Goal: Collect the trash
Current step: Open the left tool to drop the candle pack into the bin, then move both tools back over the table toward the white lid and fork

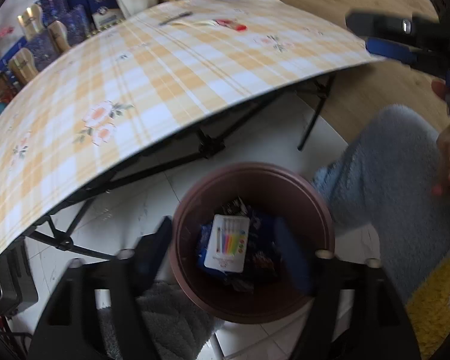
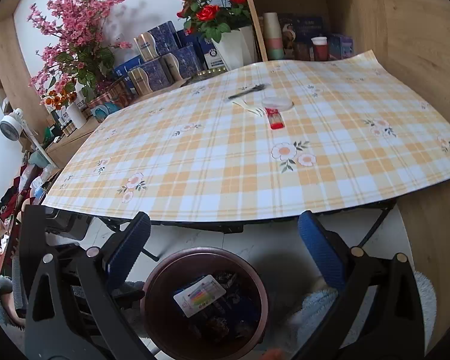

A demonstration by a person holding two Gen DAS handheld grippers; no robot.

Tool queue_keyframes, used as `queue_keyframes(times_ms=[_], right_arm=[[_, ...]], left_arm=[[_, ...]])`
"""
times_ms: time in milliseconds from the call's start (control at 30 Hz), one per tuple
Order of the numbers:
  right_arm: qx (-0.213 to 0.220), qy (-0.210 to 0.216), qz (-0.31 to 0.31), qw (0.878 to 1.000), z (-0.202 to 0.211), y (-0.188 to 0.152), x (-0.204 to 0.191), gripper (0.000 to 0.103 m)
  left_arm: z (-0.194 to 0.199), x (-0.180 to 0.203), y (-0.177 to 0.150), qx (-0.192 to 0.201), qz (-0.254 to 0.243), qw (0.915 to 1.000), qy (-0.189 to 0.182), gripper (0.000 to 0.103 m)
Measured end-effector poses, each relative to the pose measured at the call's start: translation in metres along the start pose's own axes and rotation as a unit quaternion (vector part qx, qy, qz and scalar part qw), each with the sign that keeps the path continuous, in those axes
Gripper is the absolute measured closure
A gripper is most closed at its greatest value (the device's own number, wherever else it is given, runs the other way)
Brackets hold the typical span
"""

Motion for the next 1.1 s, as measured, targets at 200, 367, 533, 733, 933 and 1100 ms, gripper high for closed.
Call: queue_keyframes(times_ms=[200,367,533,733,933,1100], right_arm=[[-0.008,-0.001,0.009,1.0,-0.006,-0.005,-0.001,0.006],[-0.015,0.003,0.015,1.0,-0.009,-0.003,-0.002,0.006],[-0.016,0.007,0.004,1.0,-0.012,0.006,0.006,0.006],[-0.03,0.011,-0.007,0.999,-0.019,0.022,0.022,0.006],[-0.037,0.008,-0.001,0.999,-0.023,0.047,0.032,0.006],[-0.038,-0.016,0.031,0.999,-0.028,0.065,0.039,0.006]], left_arm=[[0.03,-0.028,0.011,0.061,0.068,0.9957,0.011,0.007],[0.053,-0.056,0.023,0.102,0.14,0.9847,0.015,0.006],[0.067,-0.075,0.035,0.122,0.188,0.974,0.032,0.006],[0.092,-0.09,0.069,0.177,0.198,0.9638,0.021,0.006],[0.097,-0.097,0.111,0.202,0.175,0.9635,0.022,0.006],[0.089,-0.086,0.138,0.196,0.127,0.9722,0.02,0.006]])
Point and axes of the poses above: each gripper's, at about its wrist camera, not at the fingertips, and z roughly against the way its jaws point, x to its right, y to its top, the point moved 9 cm from there along -z, roughly the way its jaws point, and after that the axes turned 8 degrees about z, right-handed, at the moved point
